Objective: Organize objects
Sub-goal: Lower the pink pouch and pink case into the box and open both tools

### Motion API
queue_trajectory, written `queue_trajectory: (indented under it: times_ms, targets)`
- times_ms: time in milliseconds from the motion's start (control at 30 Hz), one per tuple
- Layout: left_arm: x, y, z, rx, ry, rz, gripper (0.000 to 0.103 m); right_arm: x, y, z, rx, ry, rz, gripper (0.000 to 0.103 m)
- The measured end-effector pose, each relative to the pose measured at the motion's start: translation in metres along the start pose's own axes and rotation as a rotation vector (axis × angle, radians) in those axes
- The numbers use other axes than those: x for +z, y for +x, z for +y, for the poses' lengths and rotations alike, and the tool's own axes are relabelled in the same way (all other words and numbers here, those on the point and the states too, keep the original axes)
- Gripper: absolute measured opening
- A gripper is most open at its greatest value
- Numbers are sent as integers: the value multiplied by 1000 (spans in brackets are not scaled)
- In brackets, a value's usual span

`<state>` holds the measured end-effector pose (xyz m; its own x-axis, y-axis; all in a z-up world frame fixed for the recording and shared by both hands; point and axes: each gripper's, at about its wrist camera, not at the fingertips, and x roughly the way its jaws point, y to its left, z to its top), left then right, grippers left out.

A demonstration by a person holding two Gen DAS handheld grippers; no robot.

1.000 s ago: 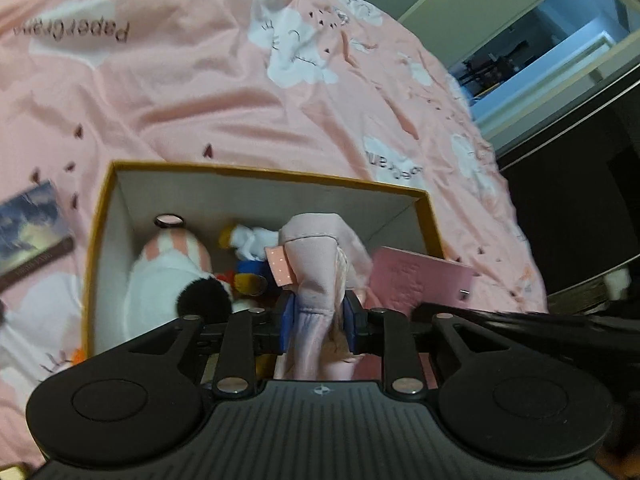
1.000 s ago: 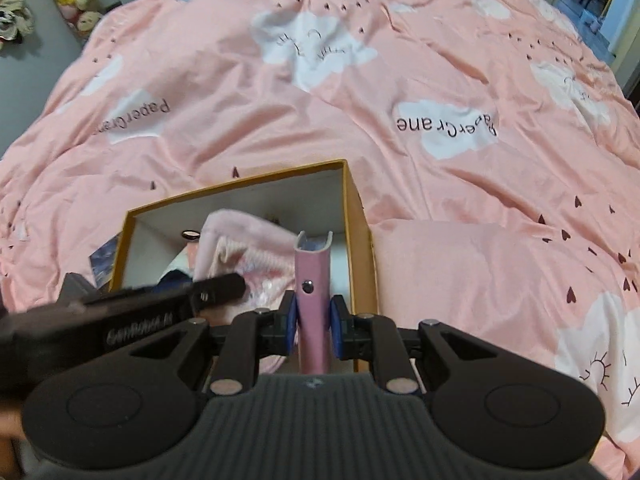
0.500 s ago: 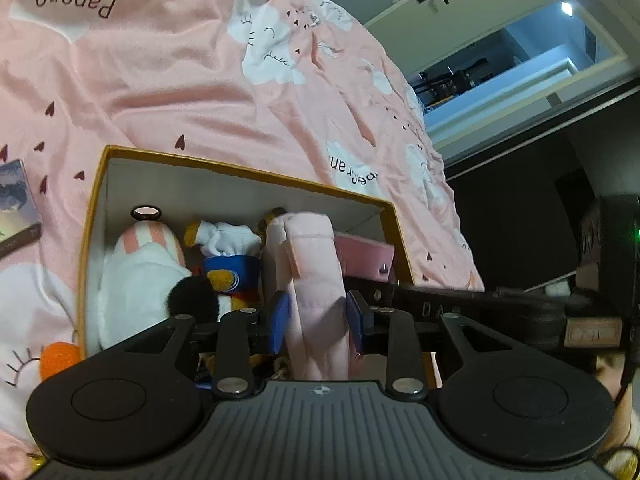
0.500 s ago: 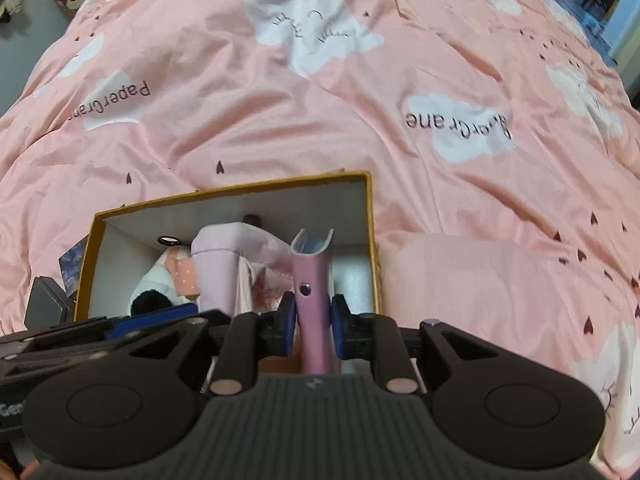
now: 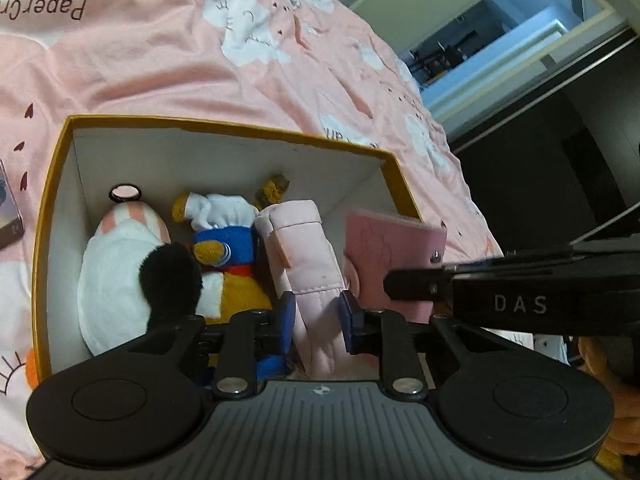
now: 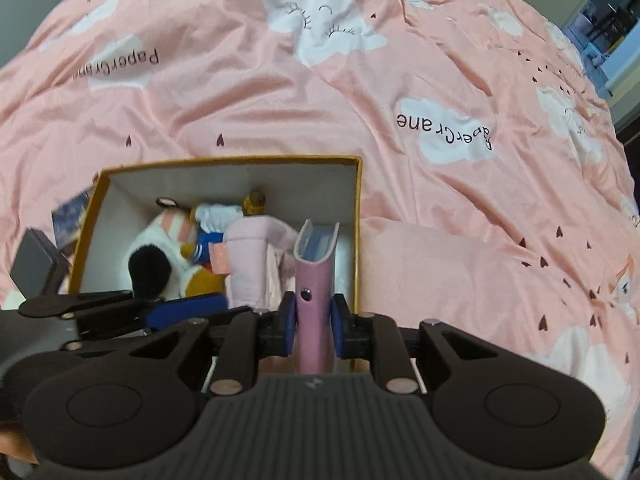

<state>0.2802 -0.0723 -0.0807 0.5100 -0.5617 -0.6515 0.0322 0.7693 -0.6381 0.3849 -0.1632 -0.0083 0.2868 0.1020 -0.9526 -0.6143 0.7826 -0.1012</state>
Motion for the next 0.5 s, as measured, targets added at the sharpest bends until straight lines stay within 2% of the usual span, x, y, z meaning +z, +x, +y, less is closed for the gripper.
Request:
queue_trajectory:
  times_ms: [100,233,333,500]
  targets:
    - [-1,0,5,-2,-7,-26,25,10,12,-6,29,50,41,19]
    - [-7,-3,5,-12,-15,-67,25,20,18,0,19,43,-7,21]
    - [-12,-6,4,-5,-11,-94,25,20,23,1,51,43,-37,21]
    - [-13,-8,5,-1,-37,-106,26,10,23,-3,87,48,-108,28]
